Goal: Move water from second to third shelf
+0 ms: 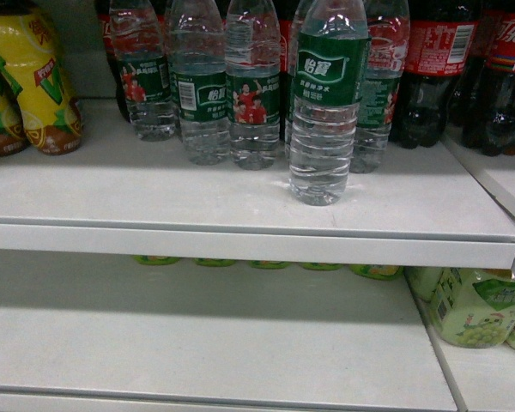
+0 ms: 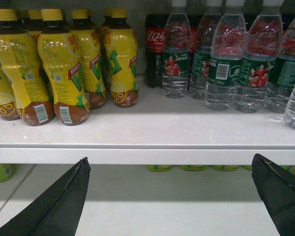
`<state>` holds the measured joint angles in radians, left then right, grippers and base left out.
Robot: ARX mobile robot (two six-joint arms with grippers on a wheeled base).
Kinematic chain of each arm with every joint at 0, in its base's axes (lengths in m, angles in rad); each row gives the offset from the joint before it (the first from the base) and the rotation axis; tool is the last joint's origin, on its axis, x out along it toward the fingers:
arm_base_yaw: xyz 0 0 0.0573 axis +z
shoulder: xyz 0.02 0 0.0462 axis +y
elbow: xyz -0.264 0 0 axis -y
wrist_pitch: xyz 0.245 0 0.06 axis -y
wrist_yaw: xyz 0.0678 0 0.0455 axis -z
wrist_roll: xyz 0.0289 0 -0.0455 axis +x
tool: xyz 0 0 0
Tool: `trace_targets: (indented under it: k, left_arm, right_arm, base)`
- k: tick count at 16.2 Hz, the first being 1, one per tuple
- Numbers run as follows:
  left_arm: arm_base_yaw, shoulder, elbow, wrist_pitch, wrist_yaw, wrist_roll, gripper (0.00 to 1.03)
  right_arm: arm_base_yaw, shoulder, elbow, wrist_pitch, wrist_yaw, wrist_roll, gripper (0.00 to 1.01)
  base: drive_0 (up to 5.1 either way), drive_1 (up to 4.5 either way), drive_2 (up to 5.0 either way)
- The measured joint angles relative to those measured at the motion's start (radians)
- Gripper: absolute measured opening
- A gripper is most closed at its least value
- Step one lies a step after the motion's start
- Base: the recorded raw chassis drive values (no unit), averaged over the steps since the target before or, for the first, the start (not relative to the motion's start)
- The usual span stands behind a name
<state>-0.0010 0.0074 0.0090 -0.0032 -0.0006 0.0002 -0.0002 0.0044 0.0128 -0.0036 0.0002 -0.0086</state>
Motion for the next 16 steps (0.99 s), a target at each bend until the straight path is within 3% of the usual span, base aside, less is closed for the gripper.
trace_targets:
  k: [16]
  left_arm:
    - [0.0, 0.0, 0.0, 0.0, 0.0, 0.0, 0.98]
  right_arm:
    - [0.0, 0.0, 0.0, 0.0, 0.0, 0.0, 0.98]
  base:
    - [0.0, 0.0, 0.0]
